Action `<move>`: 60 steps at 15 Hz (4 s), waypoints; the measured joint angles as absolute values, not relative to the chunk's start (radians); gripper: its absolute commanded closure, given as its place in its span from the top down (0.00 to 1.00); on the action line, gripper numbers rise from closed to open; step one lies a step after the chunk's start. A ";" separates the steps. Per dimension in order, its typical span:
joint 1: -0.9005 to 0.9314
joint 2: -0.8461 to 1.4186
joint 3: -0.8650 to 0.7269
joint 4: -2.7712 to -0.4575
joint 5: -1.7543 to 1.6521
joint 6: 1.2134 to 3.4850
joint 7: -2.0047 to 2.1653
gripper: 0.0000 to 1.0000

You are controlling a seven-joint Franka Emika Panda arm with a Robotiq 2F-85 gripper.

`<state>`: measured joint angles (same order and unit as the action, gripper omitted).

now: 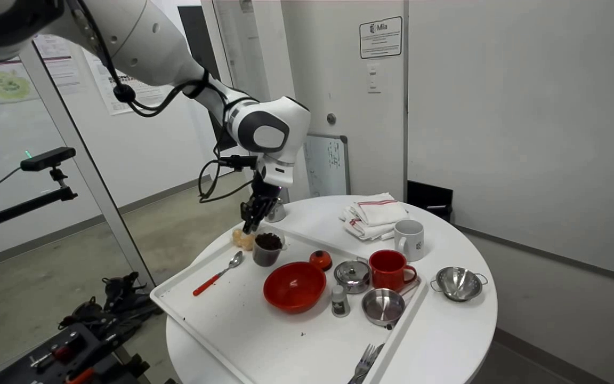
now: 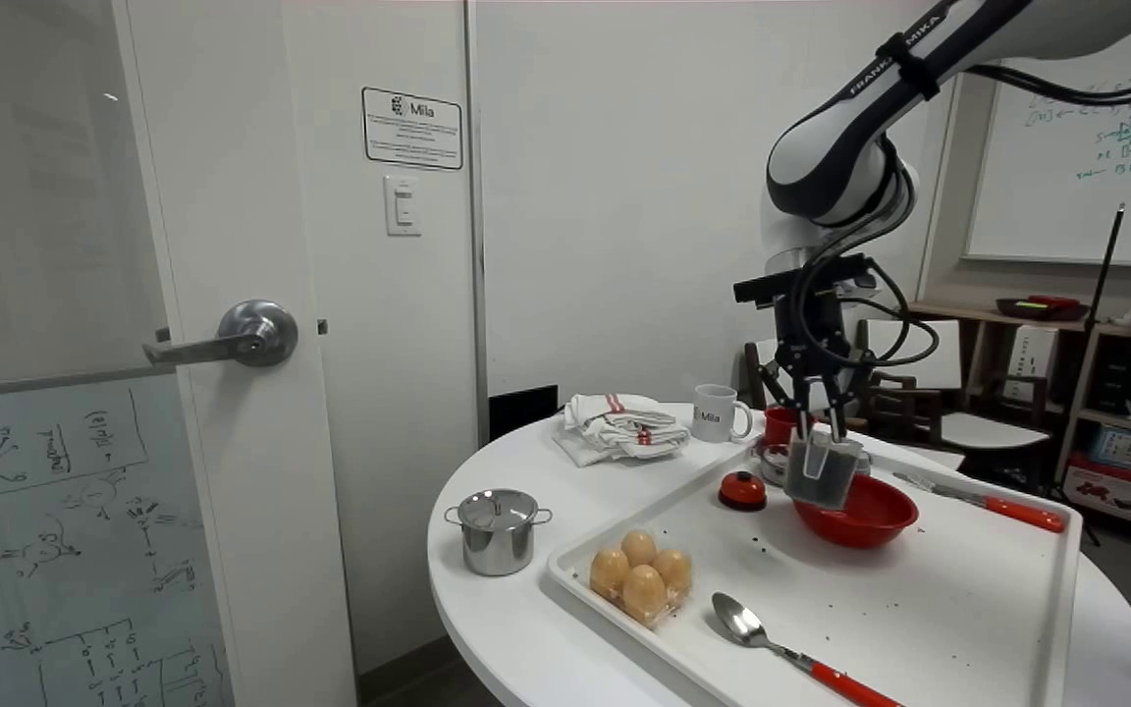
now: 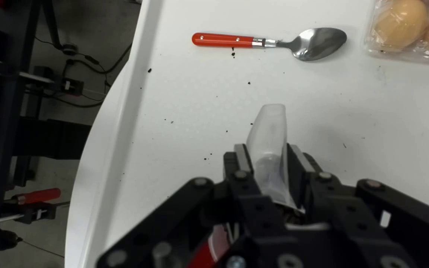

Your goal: Pour some of the contents of the clear cup into the red bowl

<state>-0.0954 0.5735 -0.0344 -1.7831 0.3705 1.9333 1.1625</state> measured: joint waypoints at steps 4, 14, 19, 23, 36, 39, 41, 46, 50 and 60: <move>-0.086 0.583 -0.037 -1.782 0.370 1.931 1.170 0.10; -0.159 0.629 -0.046 -1.719 0.547 1.820 1.130 0.10; -0.243 0.631 -0.059 -1.718 0.702 1.755 1.071 0.10; -0.266 0.645 -0.073 -1.716 0.800 1.687 1.027 0.10; -0.311 0.673 -0.154 -1.716 0.942 1.523 0.886 0.10; -0.323 0.677 -0.166 -1.716 0.957 1.486 0.848 0.10; -0.324 0.680 -0.173 -1.716 0.964 1.467 0.830 0.10; -0.324 0.683 -0.180 -1.716 0.973 1.437 0.803 0.10; -0.324 0.683 -0.181 -1.716 0.975 1.423 0.792 0.10; -0.324 0.683 -0.186 -1.716 0.976 1.392 0.754 0.10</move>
<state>-0.3238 0.6835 -0.1856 -1.7156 0.9758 1.3915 0.7542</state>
